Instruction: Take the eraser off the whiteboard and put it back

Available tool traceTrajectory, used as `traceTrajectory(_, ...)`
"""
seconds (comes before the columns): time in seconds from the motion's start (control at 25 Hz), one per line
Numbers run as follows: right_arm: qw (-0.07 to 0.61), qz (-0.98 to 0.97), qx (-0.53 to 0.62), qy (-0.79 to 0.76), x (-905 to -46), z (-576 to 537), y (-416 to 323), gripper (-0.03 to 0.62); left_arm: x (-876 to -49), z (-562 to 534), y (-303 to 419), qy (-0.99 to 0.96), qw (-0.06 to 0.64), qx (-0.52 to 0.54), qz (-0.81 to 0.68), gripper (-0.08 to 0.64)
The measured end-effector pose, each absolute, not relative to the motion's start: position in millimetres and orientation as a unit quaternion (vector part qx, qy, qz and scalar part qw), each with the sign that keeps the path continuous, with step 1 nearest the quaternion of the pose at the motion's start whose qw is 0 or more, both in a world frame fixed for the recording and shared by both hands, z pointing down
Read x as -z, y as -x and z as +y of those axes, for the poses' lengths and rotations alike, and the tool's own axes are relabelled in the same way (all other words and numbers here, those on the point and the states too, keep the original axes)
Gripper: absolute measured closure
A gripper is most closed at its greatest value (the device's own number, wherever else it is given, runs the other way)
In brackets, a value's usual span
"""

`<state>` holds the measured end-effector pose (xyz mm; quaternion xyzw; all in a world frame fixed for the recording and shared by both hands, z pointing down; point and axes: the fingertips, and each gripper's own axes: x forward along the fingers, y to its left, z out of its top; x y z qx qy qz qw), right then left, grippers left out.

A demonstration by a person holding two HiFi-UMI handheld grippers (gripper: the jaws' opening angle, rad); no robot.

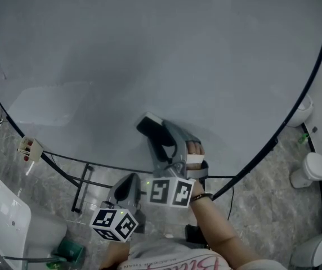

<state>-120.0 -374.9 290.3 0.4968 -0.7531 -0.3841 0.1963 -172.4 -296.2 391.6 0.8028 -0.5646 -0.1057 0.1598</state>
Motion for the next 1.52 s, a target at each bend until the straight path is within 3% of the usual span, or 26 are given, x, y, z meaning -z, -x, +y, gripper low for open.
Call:
traceTrajectory(0.88, -0.07, -0.9, -0.015, -0.431, -315, -285, 55, 0.348, -376, -274, 168, -0.816, 0.135, 0.126, -0.547, 0.56)
traceTrajectory(1.52, -0.043, -0.894, -0.032, -0.444, -350, -274, 40, 0.348, -358, -268, 162, -0.819, 0.119, 0.151, -0.541, 0.56)
